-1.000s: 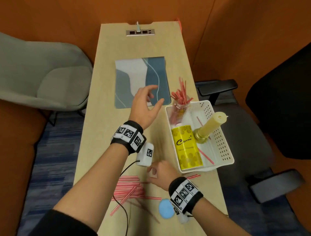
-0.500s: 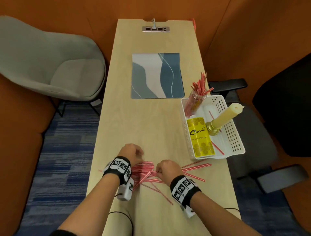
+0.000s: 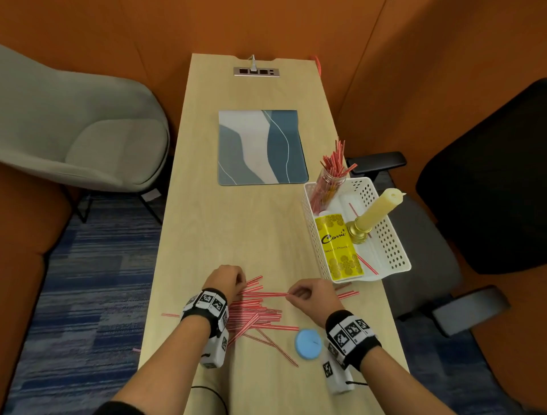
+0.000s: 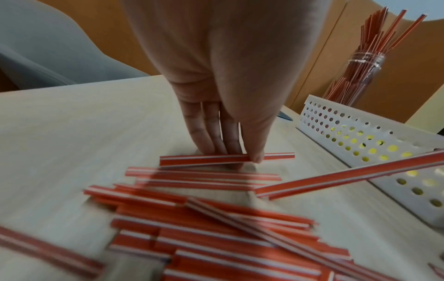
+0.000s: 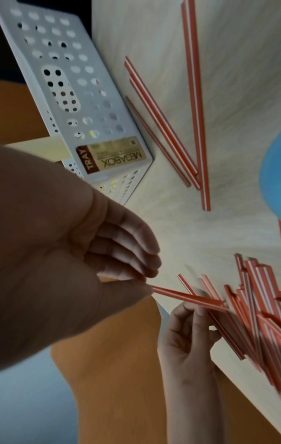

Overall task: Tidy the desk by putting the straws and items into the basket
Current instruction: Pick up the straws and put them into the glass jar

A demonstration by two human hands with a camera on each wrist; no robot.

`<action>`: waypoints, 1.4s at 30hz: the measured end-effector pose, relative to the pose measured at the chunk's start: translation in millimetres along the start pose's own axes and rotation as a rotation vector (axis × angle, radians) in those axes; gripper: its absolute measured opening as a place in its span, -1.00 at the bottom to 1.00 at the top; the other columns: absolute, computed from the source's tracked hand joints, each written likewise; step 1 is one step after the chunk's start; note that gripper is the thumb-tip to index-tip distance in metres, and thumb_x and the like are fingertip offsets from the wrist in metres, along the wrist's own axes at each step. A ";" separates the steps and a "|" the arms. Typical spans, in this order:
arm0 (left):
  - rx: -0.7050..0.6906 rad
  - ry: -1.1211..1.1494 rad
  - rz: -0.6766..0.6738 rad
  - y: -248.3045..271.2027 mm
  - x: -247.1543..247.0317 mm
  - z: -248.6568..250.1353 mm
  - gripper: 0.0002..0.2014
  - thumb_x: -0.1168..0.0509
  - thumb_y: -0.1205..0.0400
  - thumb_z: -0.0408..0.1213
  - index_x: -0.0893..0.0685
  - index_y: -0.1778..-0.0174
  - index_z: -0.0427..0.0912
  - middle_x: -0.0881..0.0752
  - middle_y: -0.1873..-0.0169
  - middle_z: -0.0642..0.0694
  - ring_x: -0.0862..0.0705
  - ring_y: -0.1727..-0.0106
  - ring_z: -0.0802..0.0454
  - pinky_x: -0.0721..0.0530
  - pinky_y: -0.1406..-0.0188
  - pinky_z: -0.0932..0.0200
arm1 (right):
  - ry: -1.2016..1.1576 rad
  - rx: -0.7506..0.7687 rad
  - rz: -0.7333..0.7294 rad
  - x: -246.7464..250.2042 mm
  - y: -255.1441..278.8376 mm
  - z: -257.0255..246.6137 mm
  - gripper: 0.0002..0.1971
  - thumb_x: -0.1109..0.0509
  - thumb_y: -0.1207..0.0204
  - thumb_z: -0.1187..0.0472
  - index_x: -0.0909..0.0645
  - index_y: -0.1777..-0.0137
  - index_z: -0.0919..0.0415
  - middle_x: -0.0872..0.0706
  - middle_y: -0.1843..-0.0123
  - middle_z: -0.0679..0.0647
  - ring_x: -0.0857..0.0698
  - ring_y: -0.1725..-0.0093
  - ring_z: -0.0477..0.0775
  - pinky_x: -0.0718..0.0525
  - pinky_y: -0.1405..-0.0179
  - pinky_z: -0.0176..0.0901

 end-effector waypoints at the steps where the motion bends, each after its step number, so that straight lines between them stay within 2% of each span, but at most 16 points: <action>1: -0.015 0.019 0.021 0.7 1.3 2.4 -0.93 -0.40 -0.58 -0.29 -0.74 0.18 -0.03 -0.77 0.21 0.02 -0.74 0.17 0.03 -0.74 0.05 0.10 | -0.043 -0.001 0.030 3.5 1.2 -0.4 -0.89 -0.63 -0.38 0.24 -0.77 0.28 0.05 -0.80 0.32 -0.02 -0.66 0.37 -0.23 -0.66 0.23 -0.42; 4: -0.040 0.103 0.096 -1.3 11.8 12.0 -0.87 -0.38 -0.58 -0.33 -0.77 0.05 -0.02 -0.77 0.21 0.03 -0.74 0.16 0.02 -0.73 0.01 0.09 | -0.155 0.007 0.081 12.0 3.0 -4.1 -0.90 -0.67 -0.33 0.25 -0.79 0.30 0.10 -0.81 0.34 -0.02 -0.75 0.33 -0.09 -0.78 0.21 -0.20; 7: -0.076 0.141 0.141 -8.9 22.6 25.1 -0.66 -0.32 -0.56 -0.43 -0.77 -0.19 -0.03 -0.79 0.14 0.00 -0.74 0.08 0.00 -0.71 -0.10 0.13 | -0.255 -0.001 0.089 17.9 1.6 -8.5 -0.89 -0.70 -0.29 0.24 -0.80 0.29 0.15 -0.83 0.29 0.08 -0.79 0.27 0.06 -0.81 0.23 -0.05; 11: -0.070 0.132 0.106 -15.6 28.5 35.2 -0.61 -0.36 -0.52 -0.40 -0.77 -0.24 0.01 -0.82 0.08 -0.05 -0.77 0.08 0.02 -0.72 -0.14 0.14 | -0.339 -0.018 0.066 22.9 0.0 -15.3 -0.86 -0.73 -0.26 0.25 -0.80 0.28 0.21 -0.84 0.29 0.11 -0.82 0.22 0.12 -0.79 0.15 0.02; 14: -0.095 0.137 0.097 -17.1 36.8 46.8 -0.59 -0.38 -0.54 -0.45 -0.74 -0.27 0.00 -0.79 0.14 0.01 -0.73 0.18 0.11 -0.71 -0.07 0.24 | -0.345 0.065 0.130 46.9 -1.1 -35.7 -0.90 -0.68 -0.33 0.31 -0.80 0.23 0.22 -0.84 0.26 0.07 -0.80 0.20 0.06 -0.77 0.10 -0.12; 17: -0.184 0.259 0.242 -20.5 66.0 75.9 -0.71 -0.44 -0.51 -0.50 -0.79 -0.04 -0.03 -0.77 0.30 0.07 -0.73 0.31 0.22 -0.76 0.01 0.21 | -0.248 0.242 0.331 105.6 -10.5 -76.2 -0.90 -0.61 -0.44 0.28 -0.80 0.08 0.13 -0.83 0.21 -0.06 -0.77 0.20 -0.11 -0.71 0.13 -0.32; 19: -0.247 0.380 0.349 -24.9 94.1 100.5 -0.72 -0.47 -0.51 -0.50 -0.75 0.06 0.02 -0.77 0.32 0.06 -0.76 0.34 0.22 -0.78 0.08 0.22 | -0.189 0.365 0.519 156.8 -20.3 -107.7 -0.90 -0.57 -0.49 0.24 -0.78 0.03 0.07 -0.81 0.17 -0.12 -0.76 0.19 -0.14 -0.71 0.12 -0.37; 23: -0.365 0.597 0.574 -28.3 154.0 154.6 -0.82 -0.46 -0.53 -0.48 -0.73 0.05 -0.13 -0.77 0.31 -0.03 -0.74 0.31 0.04 -0.77 0.17 0.22 | -0.231 0.534 0.814 244.5 -45.3 -152.4 -0.93 -0.49 -0.57 0.23 -0.73 -0.02 0.13 -0.79 0.13 -0.06 -0.76 0.15 -0.08 -0.72 0.10 -0.26; 26: -0.484 0.678 0.654 -28.2 192.3 193.0 -0.83 -0.46 -0.54 -0.50 -0.71 0.01 -0.22 -0.77 0.23 -0.09 -0.74 0.22 -0.02 -0.76 0.15 0.20 | -0.180 0.566 0.897 275.4 -70.5 -161.1 -0.92 -0.46 -0.58 0.22 -0.72 -0.02 0.17 -0.77 0.14 -0.03 -0.75 0.14 -0.10 -0.73 0.13 -0.27; 28: -0.580 0.669 0.693 -29.9 212.6 213.8 -0.84 -0.46 -0.55 -0.48 -0.71 -0.01 -0.24 -0.78 0.20 -0.09 -0.75 0.19 -0.01 -0.76 0.11 0.20 | -0.128 0.535 0.852 277.9 -90.6 -156.4 -0.91 -0.47 -0.58 0.21 -0.72 -0.03 0.17 -0.77 0.14 -0.04 -0.75 0.15 -0.13 -0.75 0.14 -0.27; 31: -0.666 0.643 0.730 -36.4 233.1 239.8 -0.85 -0.46 -0.55 -0.45 -0.70 -0.01 -0.28 -0.77 0.19 -0.09 -0.74 0.18 0.03 -0.74 0.10 0.20 | -0.080 0.387 0.628 263.4 -119.9 -135.3 -0.81 -0.52 -0.54 0.18 -0.70 -0.13 0.14 -0.76 0.14 -0.03 -0.76 0.15 -0.11 -0.78 0.13 -0.29; 33: -0.694 0.610 0.726 -44.0 239.1 255.1 -0.85 -0.46 -0.55 -0.42 -0.71 -0.01 -0.27 -0.77 0.19 -0.08 -0.74 0.17 0.03 -0.74 0.12 0.17 | -0.090 0.324 0.596 256.1 -124.3 -120.3 -0.77 -0.52 -0.53 0.14 -0.68 -0.17 0.10 -0.75 0.15 -0.03 -0.74 0.18 -0.13 -0.76 0.15 -0.30; 35: -0.701 0.551 0.708 -53.9 239.2 267.2 -0.84 -0.47 -0.55 -0.39 -0.70 -0.02 -0.19 -0.77 0.20 -0.02 -0.74 0.17 0.06 -0.73 0.14 0.14 | -0.145 0.298 0.666 252.7 -113.3 -110.1 -0.85 -0.50 -0.55 0.15 -0.68 -0.08 0.09 -0.72 0.21 -0.04 -0.68 0.26 -0.19 -0.70 0.22 -0.33; 37: -0.697 0.498 0.689 -62.4 235.7 274.2 -0.79 -0.46 -0.54 -0.37 -0.67 -0.04 -0.07 -0.77 0.24 0.06 -0.73 0.19 0.10 -0.70 0.16 0.17 | -0.168 0.283 0.661 240.0 -95.2 -102.9 -0.95 -0.48 -0.56 0.15 -0.69 0.03 0.07 -0.70 0.28 -0.03 -0.63 0.33 -0.16 -0.65 0.29 -0.37; 40: -0.700 0.418 0.619 -77.1 222.5 286.3 -0.68 -0.45 -0.54 -0.35 -0.65 -0.16 0.03 -0.76 0.27 0.12 -0.71 0.21 0.13 -0.59 0.19 0.35 | -0.209 0.256 0.524 208.8 -73.0 -84.2 -0.94 -0.50 -0.55 0.16 -0.71 0.14 0.03 -0.68 0.39 -0.04 -0.57 0.43 -0.15 -0.63 0.37 -0.34; 42: -0.704 0.341 0.565 -84.9 211.8 292.1 -0.62 -0.44 -0.54 -0.33 -0.64 -0.25 0.08 -0.75 0.28 0.13 -0.70 0.21 0.15 -0.53 0.16 0.40 | -0.236 0.218 0.408 182.7 -64.4 -67.1 -0.91 -0.51 -0.55 0.20 -0.71 0.18 0.04 -0.58 0.47 -0.08 -0.49 0.49 -0.18 -0.52 0.46 -0.36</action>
Point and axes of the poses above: each hand's wrist, its own y-axis away from the middle knuckle, its own x-axis out of the back of the hand, z = x × y, the point moved 3 cm from there along -y, towards the middle knuckle
